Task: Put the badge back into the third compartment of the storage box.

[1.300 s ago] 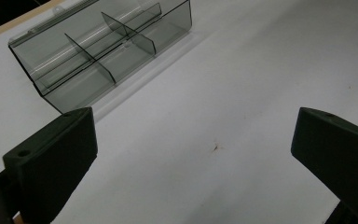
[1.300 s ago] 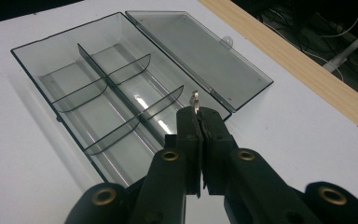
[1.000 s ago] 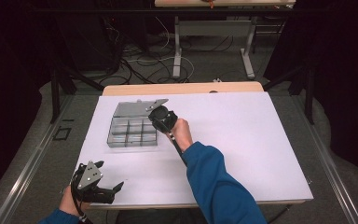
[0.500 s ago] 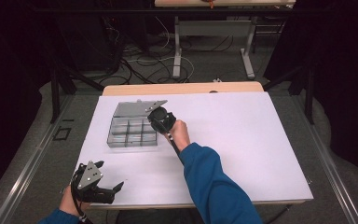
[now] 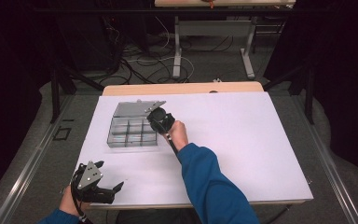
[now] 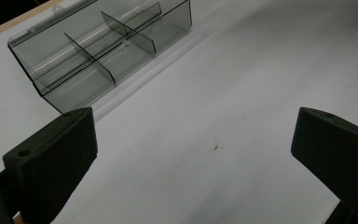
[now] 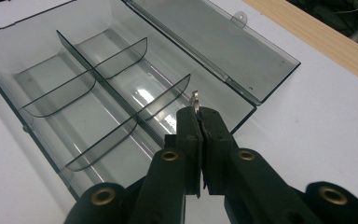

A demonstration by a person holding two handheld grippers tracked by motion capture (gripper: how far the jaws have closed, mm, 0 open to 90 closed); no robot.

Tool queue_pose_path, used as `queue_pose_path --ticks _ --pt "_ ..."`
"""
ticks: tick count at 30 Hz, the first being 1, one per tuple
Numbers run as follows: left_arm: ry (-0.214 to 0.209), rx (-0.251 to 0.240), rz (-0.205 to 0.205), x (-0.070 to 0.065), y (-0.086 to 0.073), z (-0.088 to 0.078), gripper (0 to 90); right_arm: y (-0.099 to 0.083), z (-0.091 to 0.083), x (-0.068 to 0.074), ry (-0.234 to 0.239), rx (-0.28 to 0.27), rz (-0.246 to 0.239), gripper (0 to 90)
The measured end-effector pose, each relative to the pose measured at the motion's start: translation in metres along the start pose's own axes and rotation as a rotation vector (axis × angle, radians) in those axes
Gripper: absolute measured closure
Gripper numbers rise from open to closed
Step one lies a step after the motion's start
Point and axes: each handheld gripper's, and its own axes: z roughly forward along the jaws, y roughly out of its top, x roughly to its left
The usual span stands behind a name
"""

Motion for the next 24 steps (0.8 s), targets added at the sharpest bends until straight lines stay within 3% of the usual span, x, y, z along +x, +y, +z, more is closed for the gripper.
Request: queue_pose_path --ticks 3,7,14,15,16,20,21,24 --pt "0.000 0.000 0.000 0.000 0.000 0.000 0.3 -0.001 0.001 0.001 -0.004 0.009 0.025 87.8" --pt "-0.001 -0.001 -0.002 0.000 0.000 0.000 0.3 -0.001 0.005 -0.001 -0.005 0.005 0.002 87.8" --pt "-0.001 -0.002 -0.002 0.000 0.000 0.000 0.3 -0.002 0.008 0.001 -0.012 0.007 0.029 87.7" --pt "0.000 -0.002 -0.001 0.000 0.000 0.000 0.3 -0.002 0.008 0.000 -0.010 0.014 0.003 87.7" --pt "0.004 -0.001 0.000 0.000 0.000 0.000 0.3 -0.002 0.008 0.001 -0.011 0.020 0.021 87.7" --pt "0.006 0.000 0.001 0.000 0.000 0.000 0.3 -0.002 0.011 0.001 -0.011 0.019 0.004 87.6" --pt "0.002 -0.001 -0.002 0.000 0.000 0.000 0.3 -0.003 0.011 0.003 -0.014 0.026 0.027 87.6" --pt "0.006 0.001 0.002 0.000 0.000 0.000 0.3 -0.003 0.013 0.003 -0.011 0.023 -0.003 87.6"
